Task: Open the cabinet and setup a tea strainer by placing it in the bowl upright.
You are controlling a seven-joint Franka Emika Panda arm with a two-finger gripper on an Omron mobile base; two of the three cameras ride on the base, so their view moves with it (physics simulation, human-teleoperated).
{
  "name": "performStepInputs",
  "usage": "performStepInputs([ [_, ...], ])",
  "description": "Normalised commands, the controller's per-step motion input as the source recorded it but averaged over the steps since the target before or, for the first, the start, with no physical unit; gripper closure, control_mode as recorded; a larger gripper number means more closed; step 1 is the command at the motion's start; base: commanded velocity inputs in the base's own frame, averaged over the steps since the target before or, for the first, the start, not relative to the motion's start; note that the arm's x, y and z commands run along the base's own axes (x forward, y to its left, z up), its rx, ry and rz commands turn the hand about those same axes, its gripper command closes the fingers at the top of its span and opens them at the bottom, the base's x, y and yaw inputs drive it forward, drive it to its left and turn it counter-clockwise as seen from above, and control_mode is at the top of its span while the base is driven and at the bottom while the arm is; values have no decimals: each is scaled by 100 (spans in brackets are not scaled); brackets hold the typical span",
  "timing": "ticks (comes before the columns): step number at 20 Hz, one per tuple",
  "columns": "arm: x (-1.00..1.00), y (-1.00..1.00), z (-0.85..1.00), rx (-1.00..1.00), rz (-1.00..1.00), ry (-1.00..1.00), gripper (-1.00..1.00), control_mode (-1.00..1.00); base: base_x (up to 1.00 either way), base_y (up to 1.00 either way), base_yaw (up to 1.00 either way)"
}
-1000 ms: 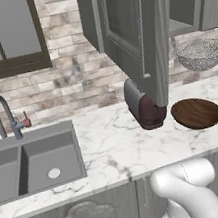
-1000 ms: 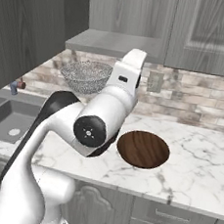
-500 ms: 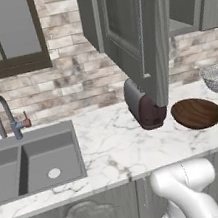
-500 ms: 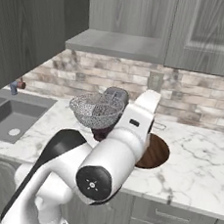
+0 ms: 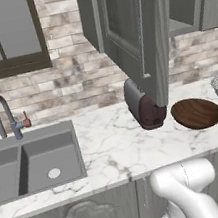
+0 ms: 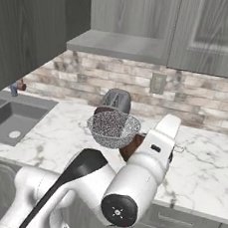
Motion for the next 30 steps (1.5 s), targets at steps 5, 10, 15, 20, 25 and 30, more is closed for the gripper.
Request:
performStepInputs([
  [5,21,-33,-54,0,0,1,100,-100,0,0,0],
  [10,66,-34,-49,-2,-1,0,100,-100,0,0,0],
  [15,78,-12,-51,-7,-1,0,100,-100,0,0,0],
  [20,60,-1,-55,-6,0,0,100,-100,0,0,0],
  [25,50,-1,-56,-10,0,0,100,-100,0,0,0],
  [30,55,-8,-34,-11,0,-1,100,-100,0,0,0],
])
